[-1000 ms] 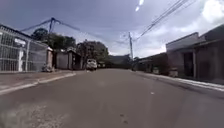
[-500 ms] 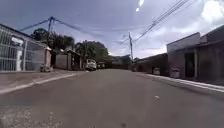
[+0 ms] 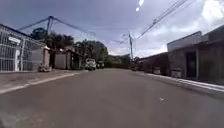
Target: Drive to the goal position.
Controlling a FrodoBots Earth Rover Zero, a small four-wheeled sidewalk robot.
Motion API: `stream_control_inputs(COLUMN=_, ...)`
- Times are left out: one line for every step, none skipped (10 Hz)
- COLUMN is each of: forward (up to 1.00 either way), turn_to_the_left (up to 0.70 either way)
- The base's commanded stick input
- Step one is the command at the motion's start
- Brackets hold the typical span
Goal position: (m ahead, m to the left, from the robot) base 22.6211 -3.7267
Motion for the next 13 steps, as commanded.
stream_control_inputs(forward=0.45, turn_to_the_left=0.00)
stream_control_inputs(forward=0.45, turn_to_the_left=0.00)
stream_control_inputs(forward=0.45, turn_to_the_left=0.00)
stream_control_inputs(forward=0.45, turn_to_the_left=0.00)
stream_control_inputs(forward=0.45, turn_to_the_left=0.00)
stream_control_inputs(forward=0.45, turn_to_the_left=0.00)
stream_control_inputs(forward=0.45, turn_to_the_left=0.00)
stream_control_inputs(forward=0.45, turn_to_the_left=0.11)
stream_control_inputs(forward=0.45, turn_to_the_left=0.27)
stream_control_inputs(forward=0.45, turn_to_the_left=0.27)
stream_control_inputs(forward=0.45, turn_to_the_left=0.27)
stream_control_inputs(forward=0.45, turn_to_the_left=0.27)
stream_control_inputs(forward=0.45, turn_to_the_left=0.27)
